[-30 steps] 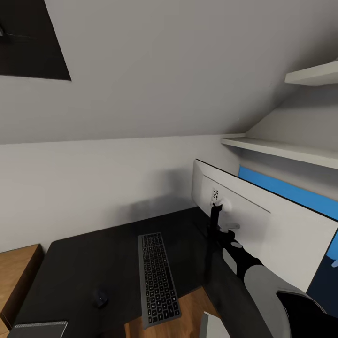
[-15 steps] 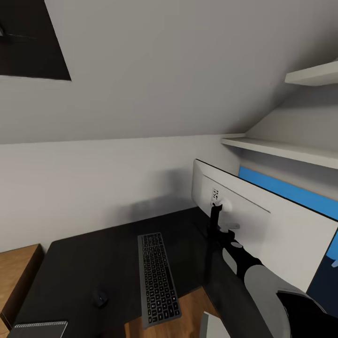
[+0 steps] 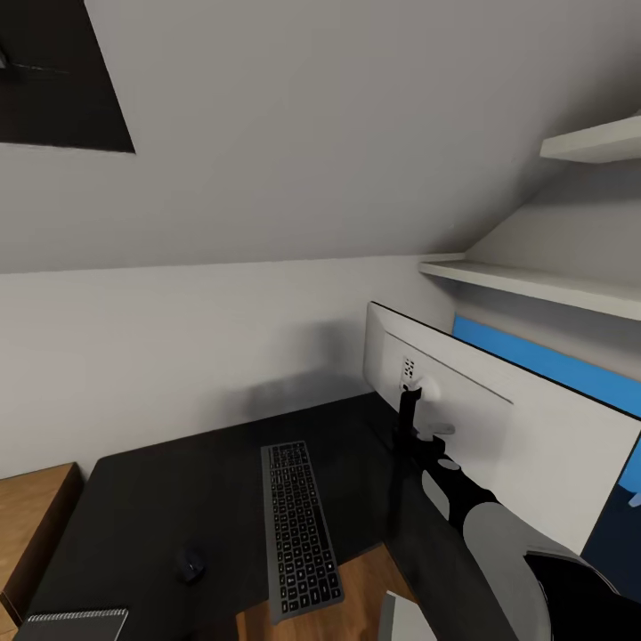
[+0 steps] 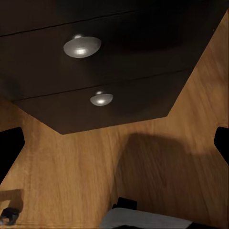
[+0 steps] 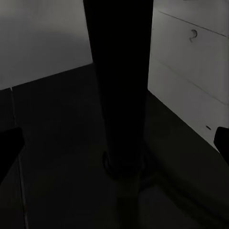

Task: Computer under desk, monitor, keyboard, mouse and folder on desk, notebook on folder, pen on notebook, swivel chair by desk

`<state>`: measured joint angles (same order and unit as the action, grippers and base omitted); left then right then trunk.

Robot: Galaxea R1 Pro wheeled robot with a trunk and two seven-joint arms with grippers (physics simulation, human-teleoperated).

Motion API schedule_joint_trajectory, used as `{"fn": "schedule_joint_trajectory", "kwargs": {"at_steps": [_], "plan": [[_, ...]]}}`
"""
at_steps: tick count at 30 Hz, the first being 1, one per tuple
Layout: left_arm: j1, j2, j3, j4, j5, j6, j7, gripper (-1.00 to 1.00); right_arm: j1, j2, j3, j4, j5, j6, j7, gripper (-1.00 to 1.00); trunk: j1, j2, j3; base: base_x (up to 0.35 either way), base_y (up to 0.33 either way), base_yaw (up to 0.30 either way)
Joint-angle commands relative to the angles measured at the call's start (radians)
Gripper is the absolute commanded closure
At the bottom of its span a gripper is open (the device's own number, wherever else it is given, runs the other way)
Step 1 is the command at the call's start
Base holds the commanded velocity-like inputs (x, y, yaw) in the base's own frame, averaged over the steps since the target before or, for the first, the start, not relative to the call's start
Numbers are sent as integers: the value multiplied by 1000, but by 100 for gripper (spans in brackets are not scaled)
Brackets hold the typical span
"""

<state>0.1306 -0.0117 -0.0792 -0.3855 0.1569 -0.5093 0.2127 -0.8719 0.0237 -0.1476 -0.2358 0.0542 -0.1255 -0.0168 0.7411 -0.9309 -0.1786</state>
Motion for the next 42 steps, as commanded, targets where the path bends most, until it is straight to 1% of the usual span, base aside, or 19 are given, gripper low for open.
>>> {"fn": "schedule_joint_trajectory", "kwargs": {"at_steps": [1,2,3,4,6,7,8,9,11,12,17,24,28,33,37,38,42], "plan": [[1,1,-8,-14,10,22,6,-100,-1,1,-6,1,6,-3,-2,-100,0,-1,-1,0,0,0],[1,1,-8,-41,10,66,6,-100,-1,1,-6,1,6,-3,-2,-100,0,-1,-1,0,0,0],[1,1,-8,-55,10,89,6,-100,-1,1,-6,1,6,-3,-2,-100,0,-1,-1,0,0,0],[0,0,-8,-99,10,152,6,-100,-1,1,-6,1,6,-3,-2,-100,0,-1,-1,0,0,0],[0,0,-8,-129,10,190,7,-100,-1,1,-6,1,6,-3,-2,-100,0,-1,-1,0,0,0],[0,-3,-8,-161,10,223,7,-100,-1,1,-6,1,6,-3,-2,-100,0,-1,-1,0,0,0],[0,-5,-8,-176,10,238,8,-100,-1,1,-6,1,6,-3,-2,-100,0,-1,-1,0,0,0],[0,-8,-8,-205,10,269,8,-100,-1,1,-6,1,6,-3,-2,-100,0,-1,-1,0,0,0],[0,-12,-9,-229,10,300,8,-100,-1,1,-6,1,6,-3,-2,-100,0,-1,-1,0,0,0],[1,-17,-9,-248,10,331,8,-100,-1,1,-6,1,6,-3,-2,-100,0,-1,-1,0,0,0],[1,-34,-8,-289,9,403,7,-100,-1,1,-6,1,6,-3,-2,-100,0,-1,-1,0,0,0],[1,-36,-8,-288,9,415,2,-100,-1,1,-6,1,6,-2,-2,-100,0,-1,-1,0,0,0],[1,-35,-8,-259,9,410,-3,-100,-1,1,-6,1,6,-3,-2,-100,0,-1,-1,0,0,0],[1,-36,-8,-250,8,408,-4,-100,-1,1,-6,1,6,-3,-2,-100,0,-1,-1,0,0,0],[1,-35,-9,-249,7,380,-5,-100,-1,1,-6,1,7,-3,-2,-100,0,-1,-1,0,0,0],[1,-35,-9,-247,7,351,-5,-100,-1,1,-6,1,7,-3,-2,-100,0,-1,-1,0,0,0],[1,-35,-10,-223,6,280,-5,-100,-1,1,-6,2,7,-3,-2,-100,0,-1,-1,0,0,0]]}}
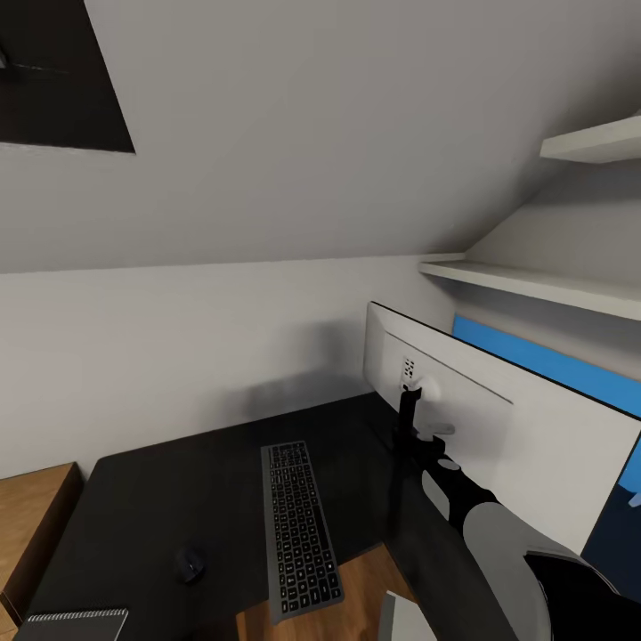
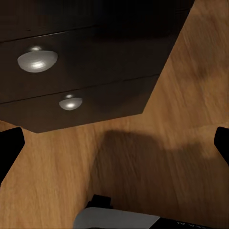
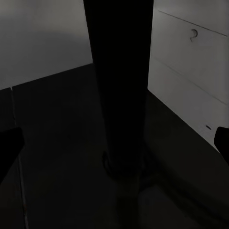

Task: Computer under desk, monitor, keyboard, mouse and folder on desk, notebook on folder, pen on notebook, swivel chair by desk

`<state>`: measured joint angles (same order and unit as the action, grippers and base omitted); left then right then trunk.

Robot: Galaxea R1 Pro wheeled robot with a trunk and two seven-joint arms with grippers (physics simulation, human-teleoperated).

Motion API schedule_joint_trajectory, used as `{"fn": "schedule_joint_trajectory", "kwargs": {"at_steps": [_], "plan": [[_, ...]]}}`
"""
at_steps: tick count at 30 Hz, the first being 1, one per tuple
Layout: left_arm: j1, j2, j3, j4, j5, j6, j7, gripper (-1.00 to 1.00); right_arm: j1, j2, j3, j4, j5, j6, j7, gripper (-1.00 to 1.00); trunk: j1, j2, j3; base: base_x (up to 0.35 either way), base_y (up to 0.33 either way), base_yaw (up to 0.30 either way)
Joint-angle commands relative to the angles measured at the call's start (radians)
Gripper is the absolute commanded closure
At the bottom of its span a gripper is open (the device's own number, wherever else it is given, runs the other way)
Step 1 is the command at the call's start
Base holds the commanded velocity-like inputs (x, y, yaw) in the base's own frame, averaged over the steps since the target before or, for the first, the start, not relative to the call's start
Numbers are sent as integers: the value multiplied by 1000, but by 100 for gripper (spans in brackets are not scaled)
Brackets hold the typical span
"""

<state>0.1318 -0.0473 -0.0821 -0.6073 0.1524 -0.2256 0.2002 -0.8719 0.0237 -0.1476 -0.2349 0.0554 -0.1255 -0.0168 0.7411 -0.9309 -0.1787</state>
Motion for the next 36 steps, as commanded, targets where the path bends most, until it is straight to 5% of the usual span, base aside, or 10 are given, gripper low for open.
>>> {"fn": "schedule_joint_trajectory", "kwargs": {"at_steps": [1,6,36], "plan": [[0,1,-7,10,10,-20,7,-100,-1,1,-6,1,6,-3,-2,-100,0,-1,-1,0,0,0],[0,1,-8,69,8,-90,6,-100,-1,1,-6,1,6,-3,-2,-100,0,-1,-1,0,0,0],[0,1,-11,81,7,-103,7,-100,-1,1,-6,2,6,-3,-2,-100,0,-1,-1,64,0,0]]}}
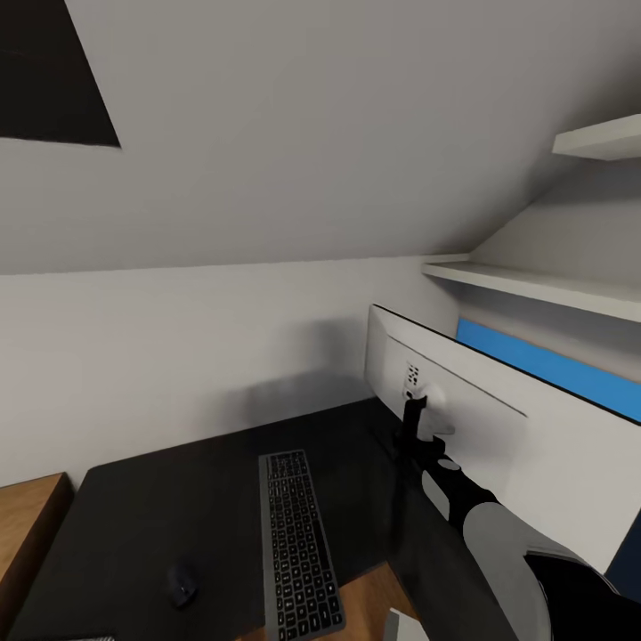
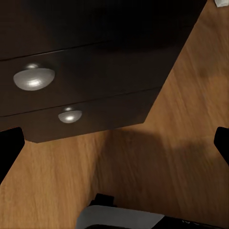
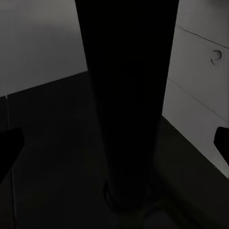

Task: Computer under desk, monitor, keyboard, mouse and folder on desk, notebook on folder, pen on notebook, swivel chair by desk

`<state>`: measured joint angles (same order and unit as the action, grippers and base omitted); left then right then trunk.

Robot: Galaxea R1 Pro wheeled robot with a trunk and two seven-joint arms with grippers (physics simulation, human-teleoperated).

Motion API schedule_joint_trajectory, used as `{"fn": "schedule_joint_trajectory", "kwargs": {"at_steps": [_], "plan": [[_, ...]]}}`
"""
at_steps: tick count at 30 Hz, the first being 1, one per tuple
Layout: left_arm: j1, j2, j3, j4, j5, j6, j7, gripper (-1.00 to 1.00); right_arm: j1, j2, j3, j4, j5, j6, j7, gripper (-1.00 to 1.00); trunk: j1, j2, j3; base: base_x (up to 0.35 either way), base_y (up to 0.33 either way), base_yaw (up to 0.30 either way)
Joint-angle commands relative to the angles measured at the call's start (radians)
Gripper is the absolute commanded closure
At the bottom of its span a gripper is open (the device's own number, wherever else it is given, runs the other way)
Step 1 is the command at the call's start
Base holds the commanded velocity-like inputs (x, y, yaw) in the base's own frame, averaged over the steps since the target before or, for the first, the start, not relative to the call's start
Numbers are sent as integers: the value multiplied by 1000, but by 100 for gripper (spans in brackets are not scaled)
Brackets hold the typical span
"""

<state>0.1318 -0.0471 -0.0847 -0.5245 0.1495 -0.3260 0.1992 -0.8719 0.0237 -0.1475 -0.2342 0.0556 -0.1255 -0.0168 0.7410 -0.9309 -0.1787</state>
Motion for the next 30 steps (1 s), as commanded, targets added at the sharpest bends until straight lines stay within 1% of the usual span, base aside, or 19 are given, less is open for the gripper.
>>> {"fn": "schedule_joint_trajectory", "kwargs": {"at_steps": [1,6,16,24,30], "plan": [[0,1,-8,-1,10,-2,7,-100,-1,1,-6,1,6,-3,-2,-100,0,-1,-1,30,0,0],[0,1,-8,0,10,-2,7,-100,-1,1,-6,1,6,-3,-2,-100,0,-1,-1,120,0,0],[0,1,-9,1,10,-2,6,-100,-1,1,-6,1,6,-3,-2,-100,0,-1,-1,18,0,0],[0,1,-9,1,9,-2,6,-100,-1,1,-6,1,6,-3,-2,-100,0,-1,-1,143,-28,0],[0,1,-9,1,10,-2,6,-100,-1,1,-6,1,6,-3,-2,-100,0,-1,-1,20,-5,0]]}}
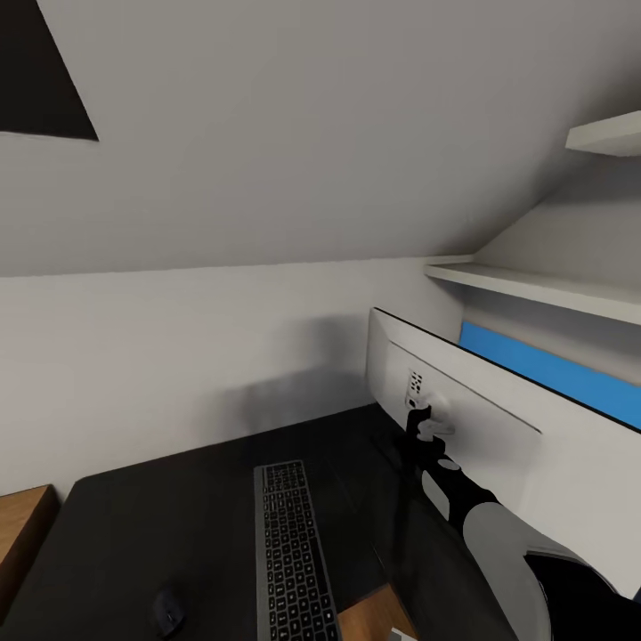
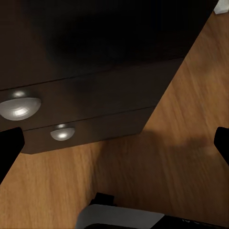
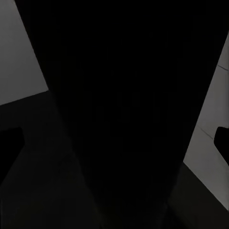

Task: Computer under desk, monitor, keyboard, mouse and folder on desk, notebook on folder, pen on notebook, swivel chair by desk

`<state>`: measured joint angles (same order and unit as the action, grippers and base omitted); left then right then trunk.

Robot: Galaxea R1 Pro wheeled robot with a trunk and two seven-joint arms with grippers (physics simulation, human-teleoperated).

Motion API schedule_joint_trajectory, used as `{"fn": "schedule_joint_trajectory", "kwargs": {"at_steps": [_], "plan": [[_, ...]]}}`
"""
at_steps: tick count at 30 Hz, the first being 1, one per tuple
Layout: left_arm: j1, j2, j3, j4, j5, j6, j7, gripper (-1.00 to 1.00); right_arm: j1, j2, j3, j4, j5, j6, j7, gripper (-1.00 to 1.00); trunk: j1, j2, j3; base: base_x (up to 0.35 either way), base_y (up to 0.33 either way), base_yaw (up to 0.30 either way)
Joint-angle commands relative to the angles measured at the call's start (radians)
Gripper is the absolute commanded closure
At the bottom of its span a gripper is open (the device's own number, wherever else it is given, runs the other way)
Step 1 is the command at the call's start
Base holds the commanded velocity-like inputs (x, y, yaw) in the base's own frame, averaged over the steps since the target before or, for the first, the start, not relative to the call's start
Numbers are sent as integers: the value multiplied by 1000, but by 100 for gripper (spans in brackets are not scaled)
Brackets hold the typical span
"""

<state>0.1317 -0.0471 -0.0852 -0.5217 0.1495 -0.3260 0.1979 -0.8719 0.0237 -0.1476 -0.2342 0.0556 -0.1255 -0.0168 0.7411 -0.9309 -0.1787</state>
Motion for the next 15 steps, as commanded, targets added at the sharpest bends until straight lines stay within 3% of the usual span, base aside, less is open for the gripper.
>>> {"fn": "schedule_joint_trajectory", "kwargs": {"at_steps": [1,15], "plan": [[0,1,-8,-1,10,-2,8,-100,-1,1,-6,1,6,-3,-2,-100,0,-1,-1,4,-1,0],[0,1,-8,-1,10,-1,8,-100,-1,1,-5,0,6,-3,-3,-100,0,-1,-1,0,0,0]]}}
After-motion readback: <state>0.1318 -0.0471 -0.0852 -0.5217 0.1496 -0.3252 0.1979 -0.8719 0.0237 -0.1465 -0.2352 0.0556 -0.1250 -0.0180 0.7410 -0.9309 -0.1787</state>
